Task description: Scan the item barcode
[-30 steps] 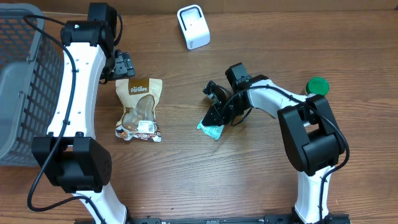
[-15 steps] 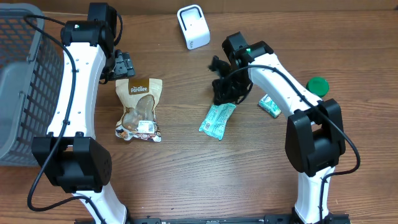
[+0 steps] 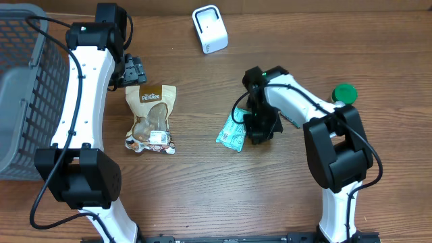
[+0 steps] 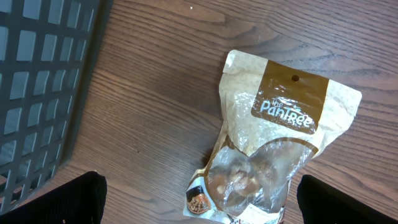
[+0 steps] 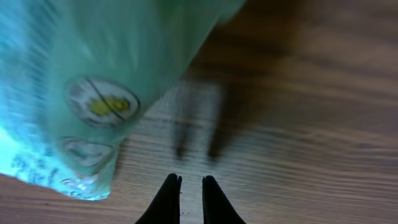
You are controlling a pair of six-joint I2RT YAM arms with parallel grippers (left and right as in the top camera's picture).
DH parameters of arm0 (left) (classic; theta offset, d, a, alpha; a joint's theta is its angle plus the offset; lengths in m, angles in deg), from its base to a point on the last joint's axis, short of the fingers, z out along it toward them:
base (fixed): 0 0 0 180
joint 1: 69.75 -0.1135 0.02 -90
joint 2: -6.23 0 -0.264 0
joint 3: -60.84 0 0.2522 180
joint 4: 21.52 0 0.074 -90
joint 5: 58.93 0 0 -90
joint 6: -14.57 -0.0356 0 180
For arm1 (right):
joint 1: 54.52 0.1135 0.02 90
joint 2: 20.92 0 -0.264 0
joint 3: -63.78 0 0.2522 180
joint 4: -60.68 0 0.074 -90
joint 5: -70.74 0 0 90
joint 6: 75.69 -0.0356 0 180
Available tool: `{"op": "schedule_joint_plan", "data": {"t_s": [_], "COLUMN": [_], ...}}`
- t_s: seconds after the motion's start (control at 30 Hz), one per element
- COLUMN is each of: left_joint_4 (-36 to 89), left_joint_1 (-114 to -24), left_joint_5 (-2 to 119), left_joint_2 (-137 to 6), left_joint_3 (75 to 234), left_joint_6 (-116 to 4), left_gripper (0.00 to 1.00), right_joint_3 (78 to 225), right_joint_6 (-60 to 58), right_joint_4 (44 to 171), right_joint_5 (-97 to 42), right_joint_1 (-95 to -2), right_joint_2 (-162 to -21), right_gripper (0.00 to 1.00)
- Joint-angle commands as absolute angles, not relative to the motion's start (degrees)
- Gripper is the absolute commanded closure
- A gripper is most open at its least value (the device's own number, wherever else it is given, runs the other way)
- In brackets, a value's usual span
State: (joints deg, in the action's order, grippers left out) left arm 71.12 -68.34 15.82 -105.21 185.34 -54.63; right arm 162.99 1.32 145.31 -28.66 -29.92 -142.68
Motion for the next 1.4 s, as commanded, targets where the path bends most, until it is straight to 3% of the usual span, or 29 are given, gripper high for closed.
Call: {"op": "schedule_joint_plan", "data": {"t_s": [0.0,0.3,0.53,0.83,1.17,1.27,1.37], "left_joint_4": [71.09,71.09,71.09,71.09,71.09,71.09,71.09], "left_joint_1": [-68.23,-68.23,-68.23,-68.23,-68.23,-68.23,-68.23], "left_joint_5": [15.63,15.63,15.63,15.63,15.63,15.63,15.63], "left_joint_2": [-104.66,-104.66,-104.66,-104.66,-104.66,-104.66,-104.66], "left_joint_3": [186.34,186.34,186.34,186.34,186.34,186.34,186.34], "left_joint_6": [-54.85,-54.85,-54.85,-54.87,-54.85,-54.85,-54.85], "left_gripper": [0.0,0.0,0.0,0.01,0.0,0.0,0.0], "right_joint_3": [160.3,159.39,159.39,159.58,168.48,169.68,169.68], "right_joint_6": [0.11,0.14,0.16,0.81,5.25,5.4,5.4], "right_joint_4": [142.23,135.13,132.33,133.14,142.12,141.9,140.48], "right_joint_5": [-31.09,-32.4,-32.38,-33.15,-35.24,-34.33,-34.33], "right_joint_1": [-27.5,-20.96,-19.43,-19.43,-20.7,-22.49,-25.09], "right_joint_2": [-141.54,-141.54,-141.54,-141.52,-137.15,-134.46,-133.5], "right_gripper": [0.89,0.88,0.78,0.75,0.74,0.66,0.41]}}
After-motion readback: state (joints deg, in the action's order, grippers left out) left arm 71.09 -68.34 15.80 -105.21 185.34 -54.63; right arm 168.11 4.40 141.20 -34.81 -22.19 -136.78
